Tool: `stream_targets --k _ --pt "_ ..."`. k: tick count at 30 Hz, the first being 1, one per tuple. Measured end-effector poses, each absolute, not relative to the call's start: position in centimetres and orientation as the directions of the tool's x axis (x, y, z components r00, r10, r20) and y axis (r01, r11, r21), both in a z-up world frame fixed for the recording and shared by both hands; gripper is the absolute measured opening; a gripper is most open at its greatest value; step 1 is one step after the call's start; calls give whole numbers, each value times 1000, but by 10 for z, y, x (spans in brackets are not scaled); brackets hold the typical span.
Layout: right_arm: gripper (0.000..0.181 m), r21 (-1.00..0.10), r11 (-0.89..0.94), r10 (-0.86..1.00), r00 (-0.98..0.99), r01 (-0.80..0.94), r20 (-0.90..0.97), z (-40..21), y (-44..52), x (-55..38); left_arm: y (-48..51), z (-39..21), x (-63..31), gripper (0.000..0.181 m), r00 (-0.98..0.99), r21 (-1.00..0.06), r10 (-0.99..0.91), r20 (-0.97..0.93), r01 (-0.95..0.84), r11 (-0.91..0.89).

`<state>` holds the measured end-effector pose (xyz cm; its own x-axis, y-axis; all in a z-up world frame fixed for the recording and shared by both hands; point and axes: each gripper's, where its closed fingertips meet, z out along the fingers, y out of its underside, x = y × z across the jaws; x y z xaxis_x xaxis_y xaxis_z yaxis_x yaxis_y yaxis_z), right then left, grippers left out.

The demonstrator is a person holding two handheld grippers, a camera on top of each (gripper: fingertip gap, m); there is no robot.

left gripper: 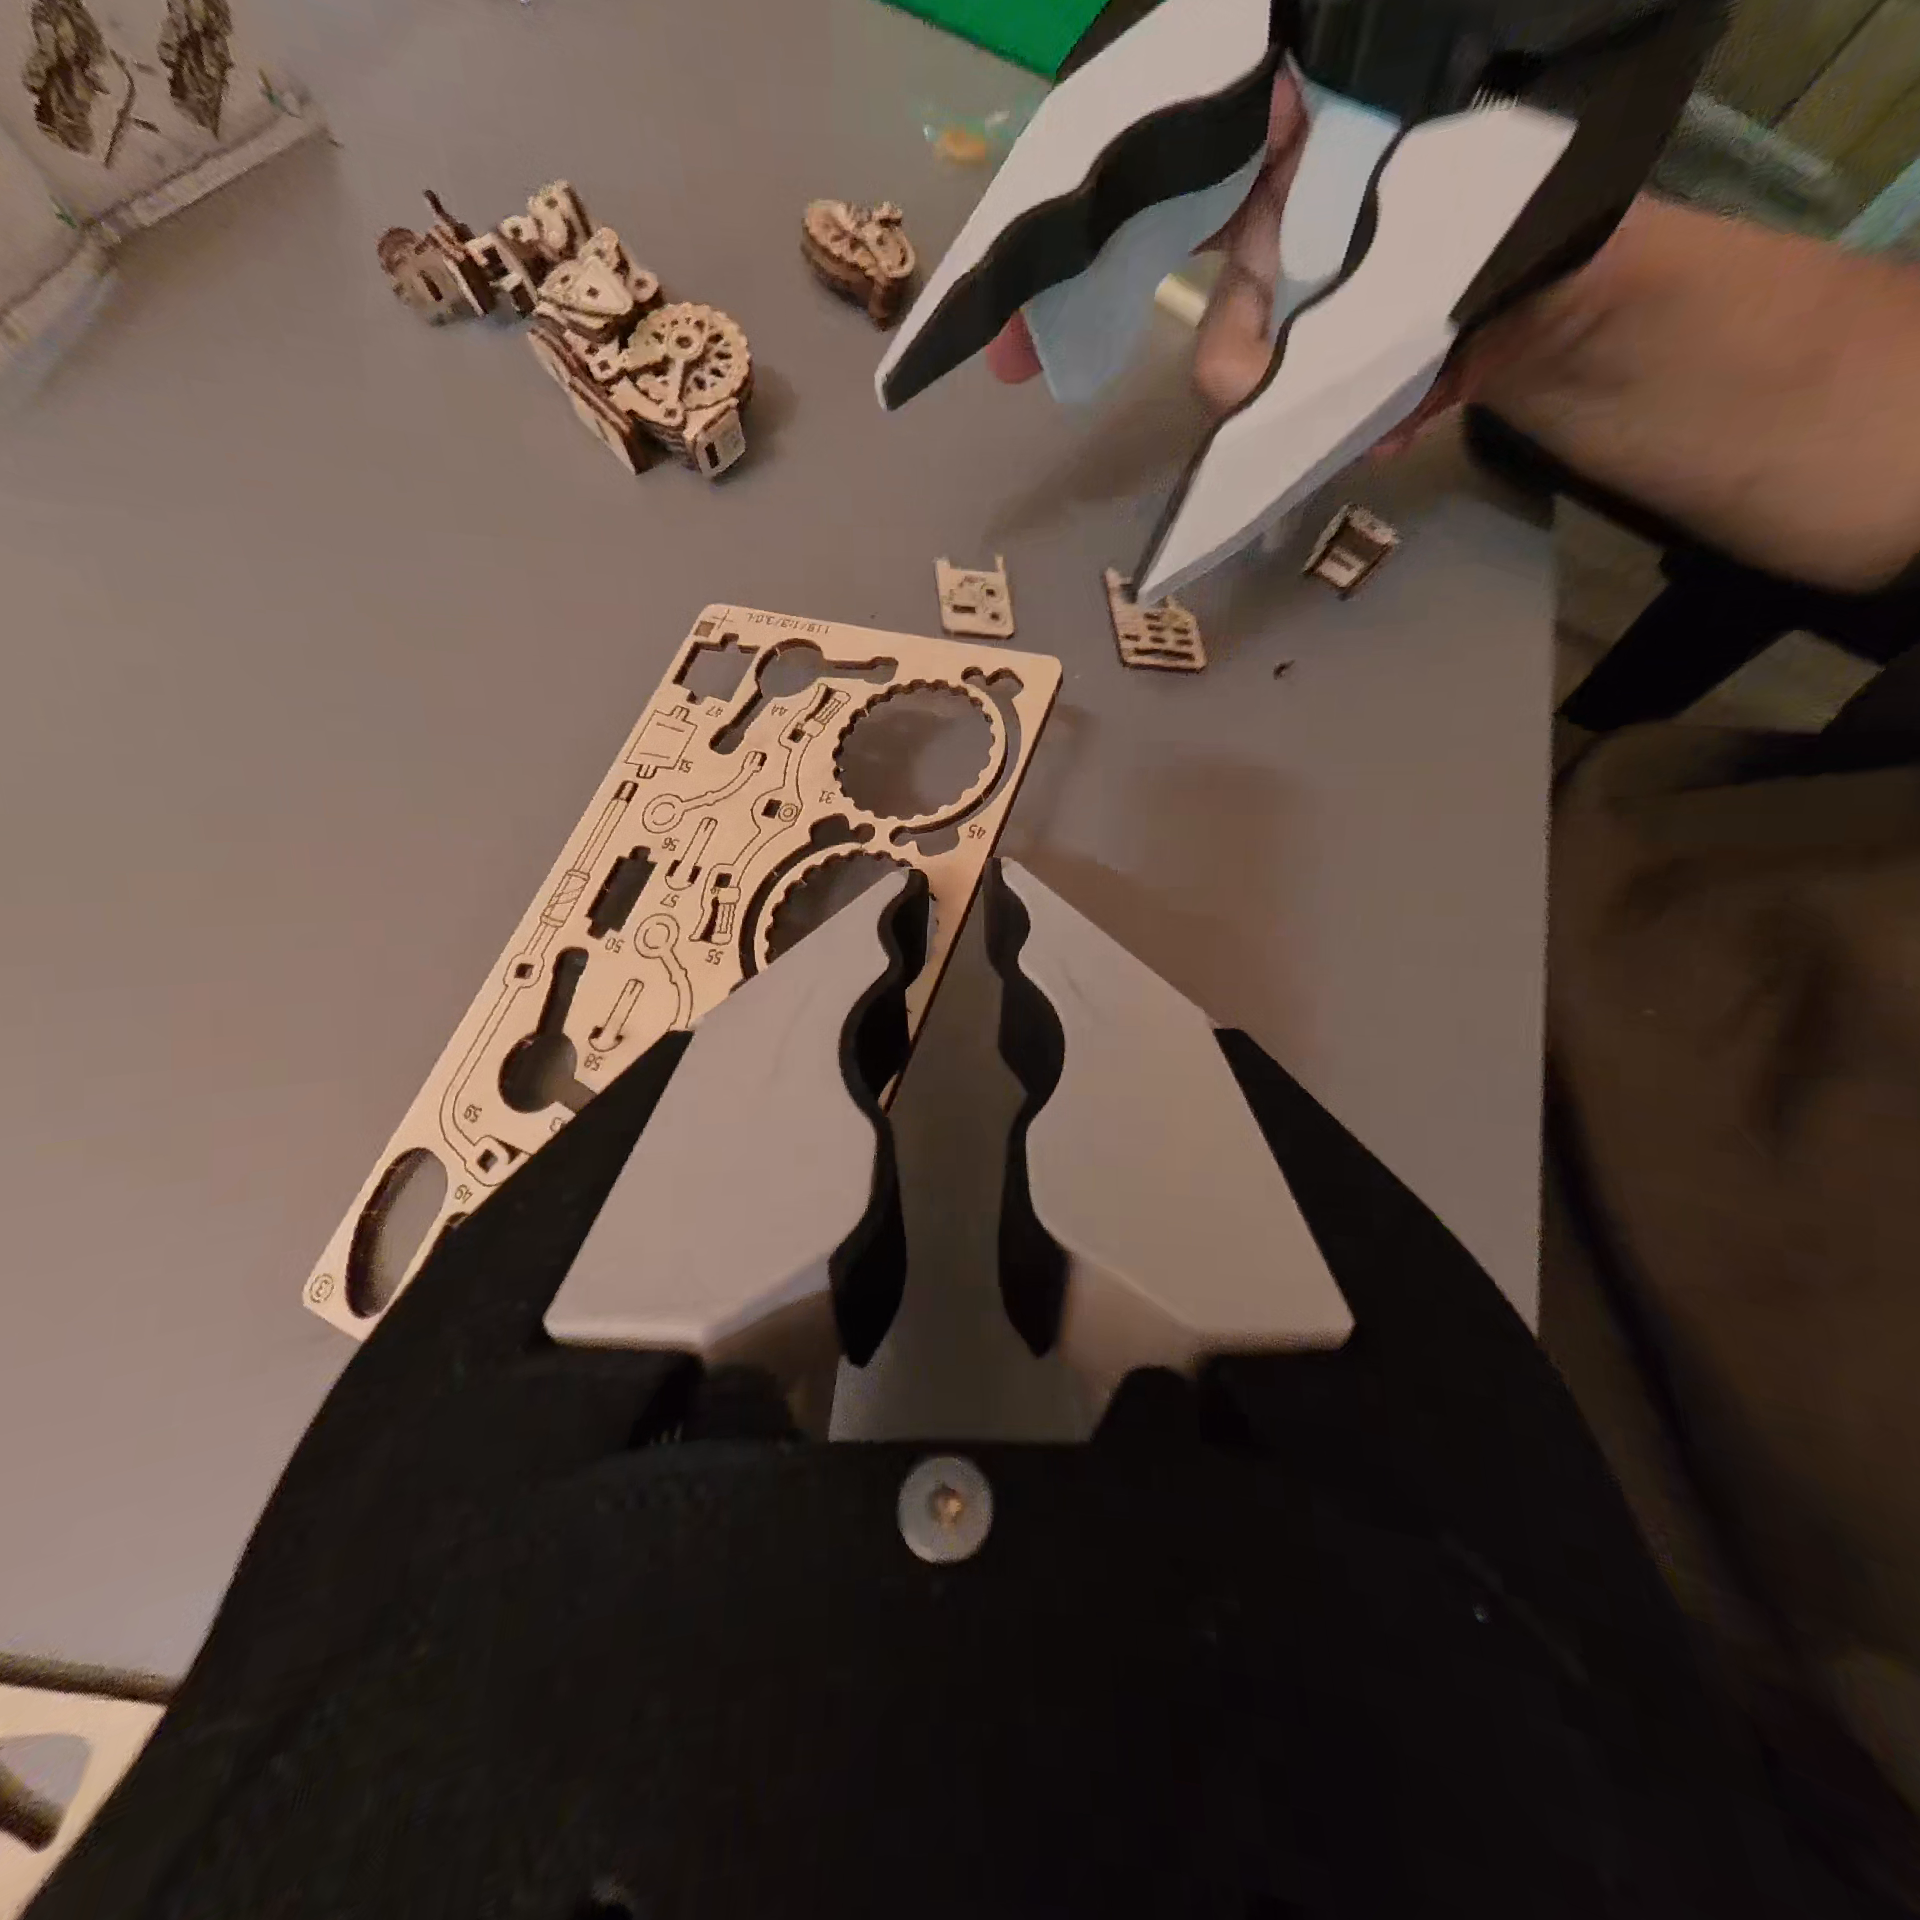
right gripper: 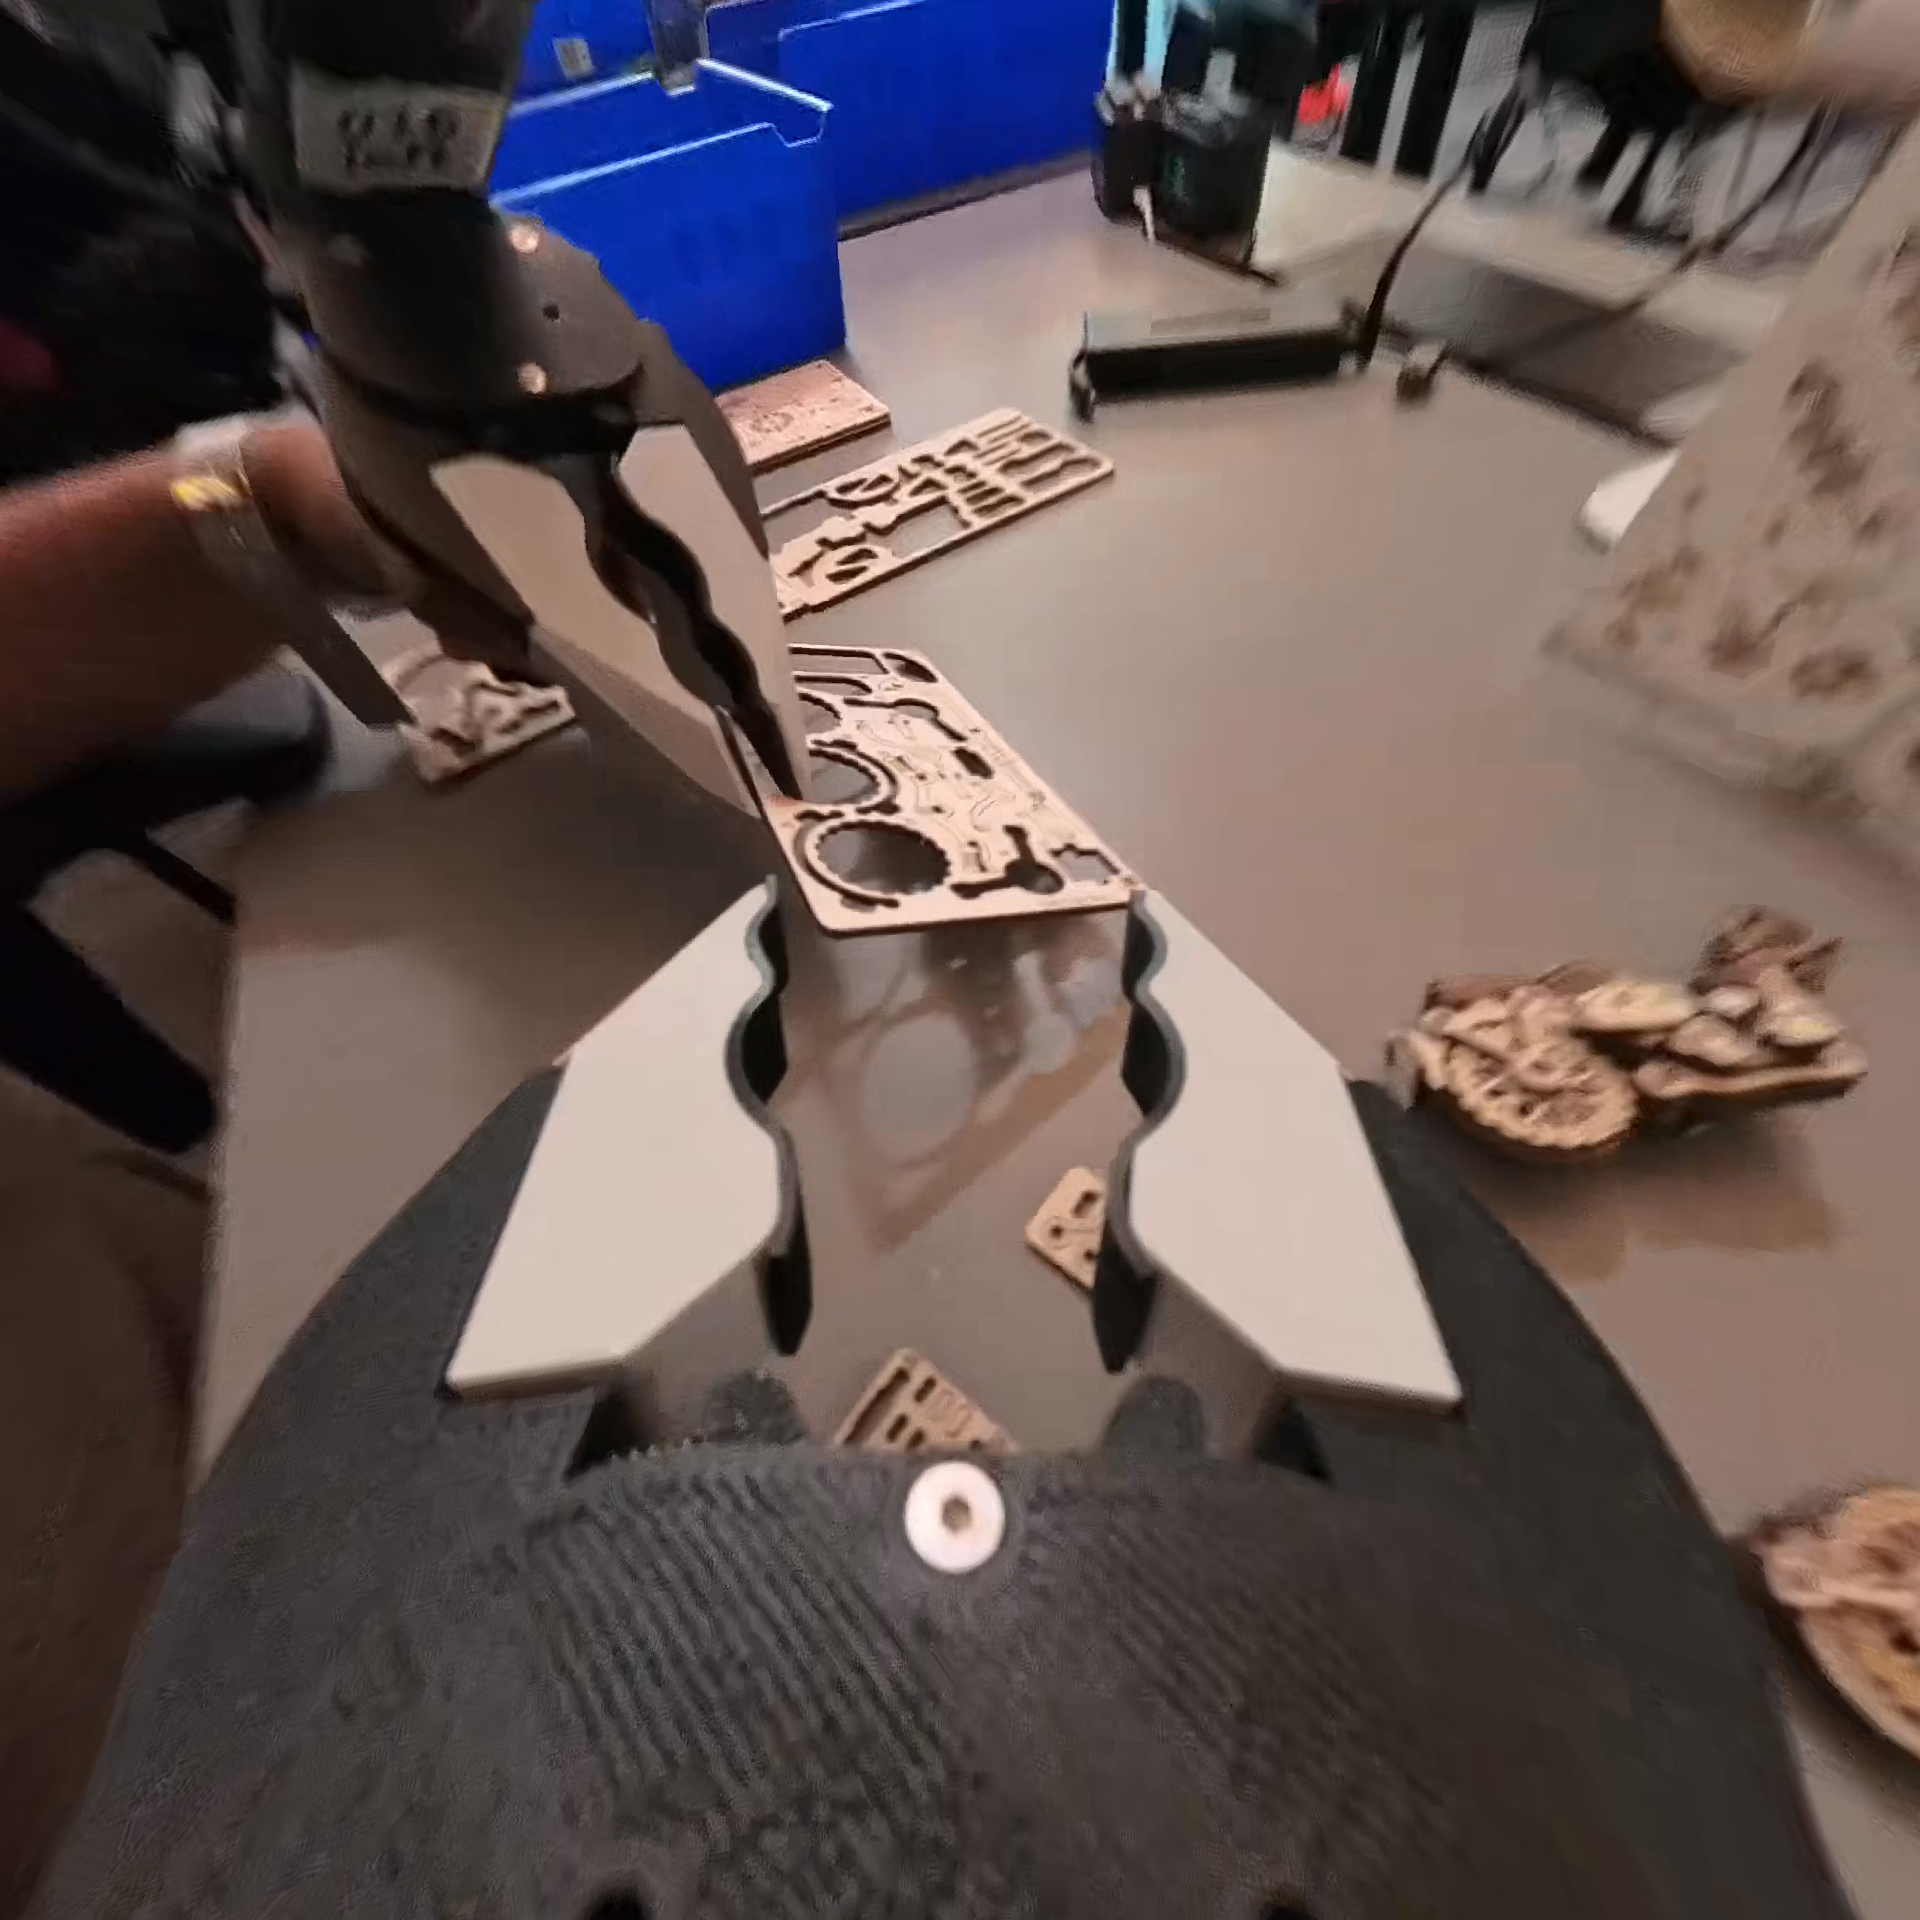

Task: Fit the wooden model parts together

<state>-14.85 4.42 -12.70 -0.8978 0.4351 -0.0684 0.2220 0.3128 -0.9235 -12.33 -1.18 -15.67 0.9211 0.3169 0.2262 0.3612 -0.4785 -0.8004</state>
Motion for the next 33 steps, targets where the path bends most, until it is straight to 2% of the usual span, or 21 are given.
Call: stream_targets --k 3,6,8,11,13,15,17,18,20,21,23,25,28,30,33 --pt "59 -901 433 373 -907 -15 194 -130 38 -138 -8 -146 -118 11 926 -820 278 256 360 -445" --pt "53 -819 542 312 -860 -188 404 -139 29 -132 -3 -145 -112 11 931 -818 256 260 353 -454" --pt "41 -750 597 270 -808 -286 523 -142 25 -129 0 -147 -108 11 936 -813 237 259 344 -470" --pt "10 -664 640 236 -725 -385 648 -142 22 -128 5 -143 -110 11 934 -826 254 251 344 -448" --pt "4 -621 671 247 -667 -405 703 -138 26 -135 6 -129 -126 14 902 -853 338 270 387 -351" --pt "3 -636 668 319 -624 -386 713 -126 31 -144 -1 -105 -156 29 819 -883 481 314 438 -169" --pt "0 -667 646 407 -571 -372 713 -110 40 -154 -7 -64 -166 43 782 -906 483 393 421 56" --pt "0 -682 627 441 -550 -376 709 -102 44 -156 -11 -47 -167 42 771 -898 466 433 412 153" --pt "0 -721 589 484 -556 -364 676 -96 47 -158 -11 -29 -161 28 752 -848 392 530 453 275" --pt "0 -733 573 504 -548 -367 668 -93 47 -158 -5 -31 -158 28 725 -800 341 599 522 294" --pt "0 -708 591 510 -500 -386 699 -89 46 -158 13 -52 -153 54 609 -659 253 752 711 246" --pt "0 -636 645 480 -423 -423 768 -89 43 -156 28 -69 -149 76 528 -562 197 826 797 219" --pt "0 -510 714 386 -338 -480 858 -95 30 -147 37 -88 -153 87 470 -504 186 863 822 263" --pt "0 -451 715 314 -330 -534 890 -103 15 -134 39 -93 -156 79 436 -461 150 887 835 301" --pt "6 -400 712 244 -331 -577 912 -113 -1 -119 28 -102 -166 30 399 -428 156 903 823 373"
